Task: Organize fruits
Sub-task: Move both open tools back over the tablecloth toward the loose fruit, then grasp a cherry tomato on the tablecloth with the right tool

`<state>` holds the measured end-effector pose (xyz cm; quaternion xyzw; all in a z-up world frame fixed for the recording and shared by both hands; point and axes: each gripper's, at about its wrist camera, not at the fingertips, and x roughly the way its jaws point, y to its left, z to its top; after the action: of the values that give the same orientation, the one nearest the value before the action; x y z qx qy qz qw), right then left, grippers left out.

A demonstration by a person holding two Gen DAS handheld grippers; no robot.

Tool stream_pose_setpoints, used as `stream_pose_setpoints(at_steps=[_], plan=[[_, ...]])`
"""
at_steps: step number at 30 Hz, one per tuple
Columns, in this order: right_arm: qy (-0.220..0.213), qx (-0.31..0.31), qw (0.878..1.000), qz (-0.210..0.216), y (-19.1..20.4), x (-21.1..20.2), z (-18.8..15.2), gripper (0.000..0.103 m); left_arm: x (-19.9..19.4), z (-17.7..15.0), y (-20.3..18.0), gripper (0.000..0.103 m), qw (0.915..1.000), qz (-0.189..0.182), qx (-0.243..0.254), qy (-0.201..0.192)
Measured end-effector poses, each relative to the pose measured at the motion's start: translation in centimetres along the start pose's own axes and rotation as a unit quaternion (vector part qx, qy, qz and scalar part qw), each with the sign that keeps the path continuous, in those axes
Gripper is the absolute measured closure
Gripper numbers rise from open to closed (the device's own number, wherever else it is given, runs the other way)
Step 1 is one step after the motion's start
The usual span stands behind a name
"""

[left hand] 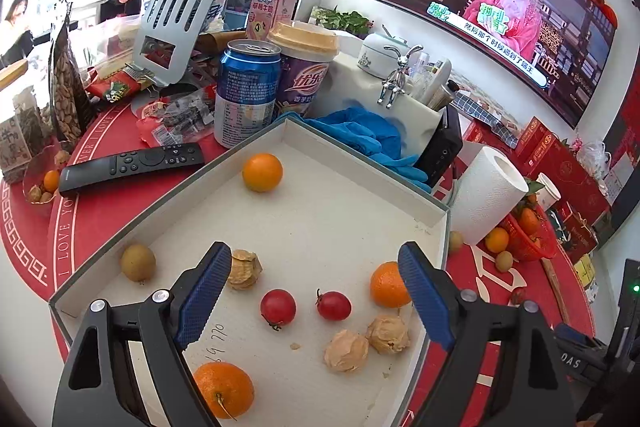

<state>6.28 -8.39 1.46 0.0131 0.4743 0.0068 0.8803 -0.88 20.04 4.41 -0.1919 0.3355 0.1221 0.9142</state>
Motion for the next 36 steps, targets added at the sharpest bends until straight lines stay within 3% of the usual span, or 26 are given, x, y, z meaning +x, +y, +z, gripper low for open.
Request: stream_pose_setpoints(at_steps=[6,9,12,16,24,30,32,33,36], plan=[[0.037,0.013,0.999,-0.017,-2.8,2.1,-2.6,0.000,0.4,-0.6,-1.3,0.015,0.9998,-0.003,0.020,0.007],[0.017,0.006,0.999,-0.028,-3.1,2.0,-3.0,0.000,0.8,-1.0,-1.8,0.015,0.9994,-0.008,0.029,0.017],[0.009,0.008,0.999,-0.032,-3.2,2.2,-2.6,0.000,1.1,-1.2,-2.2,0.015,0.9990,-0.012,0.035,0.027],[0.029,0.018,0.999,-0.037,-2.9,2.9,-1.6,0.000,1.0,-1.2,-2.2,0.015,0.9990,-0.014,0.033,0.025],[-0.003,-0.002,1.000,-0.026,-0.3,4.6,0.7,0.001,0.8,-1.3,-2.9,0.015,0.9985,-0.015,0.049,0.021],[-0.019,0.000,0.999,-0.031,0.0,4.2,1.4,0.041,0.4,-2.0,-4.8,0.015,0.9949,-0.044,0.088,0.019],[-0.025,0.000,0.999,-0.030,-0.2,4.0,1.4,0.069,0.3,-2.4,-5.8,0.015,0.9926,-0.056,0.106,0.019],[-0.027,0.000,0.999,-0.030,-0.2,3.9,1.3,0.078,0.2,-2.6,-6.3,0.015,0.9913,-0.062,0.115,0.019],[-0.030,0.007,0.999,-0.021,-1.0,3.6,1.0,0.080,0.2,-3.4,-7.9,0.015,0.9862,-0.076,0.145,0.021]])
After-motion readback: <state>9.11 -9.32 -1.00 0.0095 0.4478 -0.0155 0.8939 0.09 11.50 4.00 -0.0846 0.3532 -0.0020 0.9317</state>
